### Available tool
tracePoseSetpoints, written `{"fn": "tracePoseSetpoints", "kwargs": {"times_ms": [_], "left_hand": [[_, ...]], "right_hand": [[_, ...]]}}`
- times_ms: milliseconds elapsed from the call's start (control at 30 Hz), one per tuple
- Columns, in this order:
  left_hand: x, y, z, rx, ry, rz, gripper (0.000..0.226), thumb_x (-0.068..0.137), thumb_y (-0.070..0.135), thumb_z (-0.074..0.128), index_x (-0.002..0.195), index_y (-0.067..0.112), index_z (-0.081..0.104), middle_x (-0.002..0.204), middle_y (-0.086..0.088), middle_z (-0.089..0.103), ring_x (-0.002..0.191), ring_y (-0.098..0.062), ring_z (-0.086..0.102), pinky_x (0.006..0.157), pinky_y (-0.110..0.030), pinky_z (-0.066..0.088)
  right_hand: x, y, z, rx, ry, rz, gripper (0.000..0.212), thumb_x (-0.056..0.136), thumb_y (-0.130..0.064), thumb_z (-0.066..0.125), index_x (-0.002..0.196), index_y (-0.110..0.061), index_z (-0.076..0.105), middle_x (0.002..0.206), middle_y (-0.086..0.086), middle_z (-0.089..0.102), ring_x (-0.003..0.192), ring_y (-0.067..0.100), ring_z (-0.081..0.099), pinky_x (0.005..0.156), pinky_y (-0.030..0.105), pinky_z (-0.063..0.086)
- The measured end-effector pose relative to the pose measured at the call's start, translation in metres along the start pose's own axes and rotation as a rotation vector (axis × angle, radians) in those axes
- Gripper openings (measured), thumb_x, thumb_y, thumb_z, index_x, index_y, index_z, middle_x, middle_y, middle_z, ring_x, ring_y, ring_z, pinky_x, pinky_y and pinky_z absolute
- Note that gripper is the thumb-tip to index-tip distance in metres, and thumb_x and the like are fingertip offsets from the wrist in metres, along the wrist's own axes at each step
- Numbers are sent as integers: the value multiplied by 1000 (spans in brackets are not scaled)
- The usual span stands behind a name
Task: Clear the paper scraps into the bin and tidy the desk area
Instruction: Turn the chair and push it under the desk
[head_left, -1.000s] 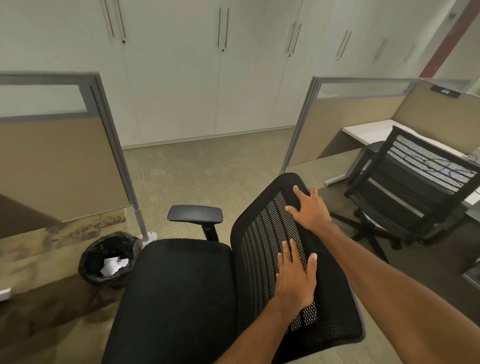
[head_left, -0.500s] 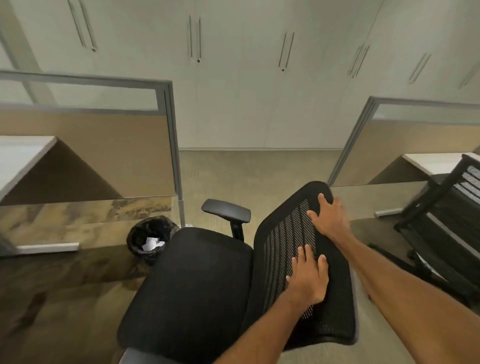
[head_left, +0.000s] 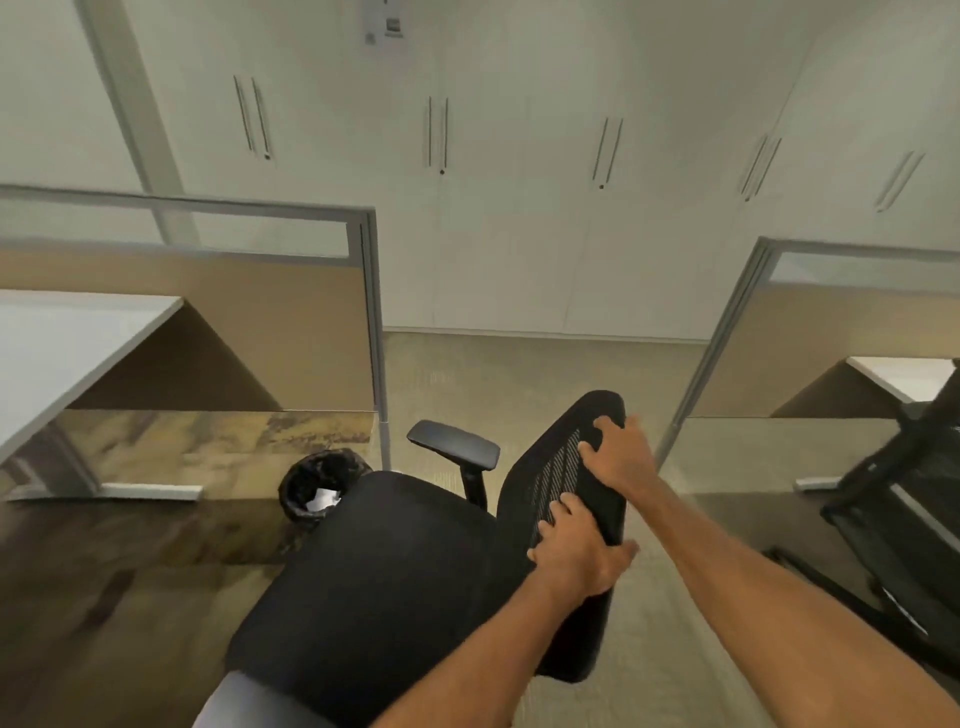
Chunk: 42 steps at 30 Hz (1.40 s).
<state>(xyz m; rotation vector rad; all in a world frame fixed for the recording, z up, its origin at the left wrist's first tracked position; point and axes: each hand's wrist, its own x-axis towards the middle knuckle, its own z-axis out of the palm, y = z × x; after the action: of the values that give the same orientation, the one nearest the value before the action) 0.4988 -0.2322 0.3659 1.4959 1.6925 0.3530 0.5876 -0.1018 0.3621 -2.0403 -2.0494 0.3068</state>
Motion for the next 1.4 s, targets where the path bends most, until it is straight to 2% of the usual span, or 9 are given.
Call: {"fn": "tracePoseSetpoints", "kwargs": {"times_ms": [133,200,267,333,433,733,833,1033,1400], "left_hand": [[9,12,3,40,75,-71,93,81,58,58,148,13,11,150,-12,28,135,-39,32,107,-57,32],[16,15,6,58,102,-130,93,79,62,54,148,15,13,148,-11,31,132,-38,36,105,-57,34],[20,16,10,56,129,-183,92,77,66,51,147,17,17,144,-11,37,128,-38,42,103,-60,36],[22,15,10,32,162,-216,91,71,71,49,142,19,25,133,-9,47,121,-35,49,99,-61,39],[21,17,13,-8,219,-282,91,65,80,46,133,22,37,121,-7,55,113,-33,53,97,-61,42],[14,23,23,-4,329,-387,86,61,85,44,119,22,50,107,-5,62,102,-32,60,92,-56,48],[15,20,23,30,348,-392,86,60,88,41,116,23,51,103,-3,62,97,-31,61,90,-51,49],[17,7,22,80,403,-383,84,56,94,36,105,27,52,86,2,60,75,-23,57,65,-36,41],[15,-13,11,81,427,-377,80,57,94,35,101,29,52,80,7,59,71,-17,59,63,-34,42]], "right_hand": [[29,27,-20,-327,-17,-412,46,82,-66,50,116,-35,59,144,7,36,133,32,28,109,45,25],[47,30,-25,-405,-142,-706,46,85,-70,41,115,-43,61,150,-3,34,141,22,19,116,47,9],[58,27,-23,-401,-331,-836,50,87,-71,34,119,-43,61,145,-10,43,140,13,25,116,49,-1],[63,25,-18,-324,-436,-839,54,86,-72,30,114,-42,64,127,-15,59,129,8,42,116,51,1],[70,27,-12,-208,-390,-883,56,81,-76,31,98,-40,70,101,-20,69,103,2,58,112,44,13],[74,28,-3,-158,-291,-1063,57,86,-72,34,85,-33,76,76,-6,73,69,11,61,89,40,47],[74,26,-1,-148,-253,-1084,64,84,-74,32,78,-27,75,68,-3,69,65,13,59,75,37,50],[73,17,5,-137,-183,-1123,63,85,-71,36,75,-22,75,64,-1,68,62,14,61,56,31,48],[70,-7,16,-97,-160,-1158,67,81,-75,30,66,-24,71,59,-2,64,60,11,60,56,26,49]]}}
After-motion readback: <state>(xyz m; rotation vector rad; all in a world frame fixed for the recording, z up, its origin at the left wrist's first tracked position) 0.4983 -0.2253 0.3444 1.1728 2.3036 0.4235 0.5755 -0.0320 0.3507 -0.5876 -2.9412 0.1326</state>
